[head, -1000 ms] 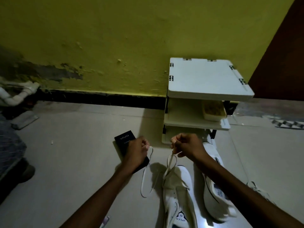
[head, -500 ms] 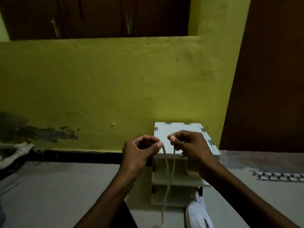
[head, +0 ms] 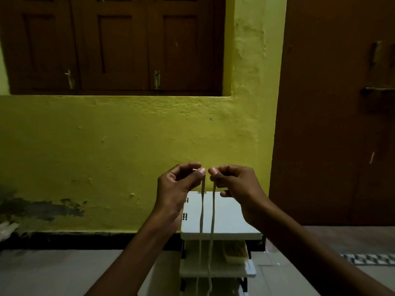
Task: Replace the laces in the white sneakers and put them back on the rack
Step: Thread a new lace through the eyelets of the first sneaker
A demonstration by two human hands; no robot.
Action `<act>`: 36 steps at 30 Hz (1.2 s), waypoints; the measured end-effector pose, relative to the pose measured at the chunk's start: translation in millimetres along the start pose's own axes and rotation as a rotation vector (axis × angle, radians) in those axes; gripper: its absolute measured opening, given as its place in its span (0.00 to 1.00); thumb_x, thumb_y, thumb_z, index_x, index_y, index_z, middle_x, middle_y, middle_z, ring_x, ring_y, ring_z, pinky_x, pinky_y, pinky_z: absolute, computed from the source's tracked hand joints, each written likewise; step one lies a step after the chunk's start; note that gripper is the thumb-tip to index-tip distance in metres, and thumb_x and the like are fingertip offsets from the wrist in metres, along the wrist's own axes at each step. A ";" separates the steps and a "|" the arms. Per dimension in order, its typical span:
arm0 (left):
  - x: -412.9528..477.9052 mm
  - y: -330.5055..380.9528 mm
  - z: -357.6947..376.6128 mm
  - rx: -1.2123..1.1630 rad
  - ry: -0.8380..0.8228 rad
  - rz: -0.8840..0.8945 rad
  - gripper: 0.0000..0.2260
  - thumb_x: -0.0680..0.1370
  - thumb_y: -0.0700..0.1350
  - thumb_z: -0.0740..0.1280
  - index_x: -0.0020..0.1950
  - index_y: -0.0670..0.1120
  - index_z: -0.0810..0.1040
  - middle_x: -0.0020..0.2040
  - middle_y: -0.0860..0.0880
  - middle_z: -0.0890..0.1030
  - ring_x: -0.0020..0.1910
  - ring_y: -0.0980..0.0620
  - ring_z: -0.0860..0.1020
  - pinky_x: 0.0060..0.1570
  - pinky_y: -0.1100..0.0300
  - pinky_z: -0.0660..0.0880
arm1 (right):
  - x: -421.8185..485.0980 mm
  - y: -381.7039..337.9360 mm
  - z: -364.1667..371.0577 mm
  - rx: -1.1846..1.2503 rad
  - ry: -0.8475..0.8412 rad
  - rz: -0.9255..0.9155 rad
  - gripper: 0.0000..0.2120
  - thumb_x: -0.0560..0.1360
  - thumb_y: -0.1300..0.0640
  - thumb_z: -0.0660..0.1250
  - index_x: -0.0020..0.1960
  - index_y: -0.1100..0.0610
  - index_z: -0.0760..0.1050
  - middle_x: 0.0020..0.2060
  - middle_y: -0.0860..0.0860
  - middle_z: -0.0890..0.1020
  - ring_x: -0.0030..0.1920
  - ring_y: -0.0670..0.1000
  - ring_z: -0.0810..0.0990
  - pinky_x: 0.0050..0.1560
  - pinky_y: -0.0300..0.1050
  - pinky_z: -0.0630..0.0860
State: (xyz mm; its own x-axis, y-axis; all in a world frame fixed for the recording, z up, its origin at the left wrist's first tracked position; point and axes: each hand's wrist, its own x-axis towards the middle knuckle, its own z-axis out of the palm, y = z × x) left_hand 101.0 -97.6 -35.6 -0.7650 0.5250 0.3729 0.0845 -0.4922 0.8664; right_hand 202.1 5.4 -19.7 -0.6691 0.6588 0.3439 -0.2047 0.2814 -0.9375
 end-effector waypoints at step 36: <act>-9.2 8.3 -0.7 0.391 -0.069 0.206 0.08 0.78 0.36 0.68 0.54 0.47 0.81 0.44 0.45 0.83 0.40 0.50 0.84 0.35 0.56 0.81 | -7.7 -2.6 -2.6 -0.144 0.080 0.006 0.05 0.74 0.55 0.73 0.41 0.55 0.83 0.26 0.44 0.79 0.27 0.41 0.72 0.30 0.36 0.67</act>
State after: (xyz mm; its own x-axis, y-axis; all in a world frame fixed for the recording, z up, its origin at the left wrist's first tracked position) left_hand 108.2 -106.9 -32.0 -0.6636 0.4951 0.5608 0.4758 -0.2992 0.8271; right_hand 209.7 1.4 -19.8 -0.6094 0.7129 0.3470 -0.0928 0.3706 -0.9242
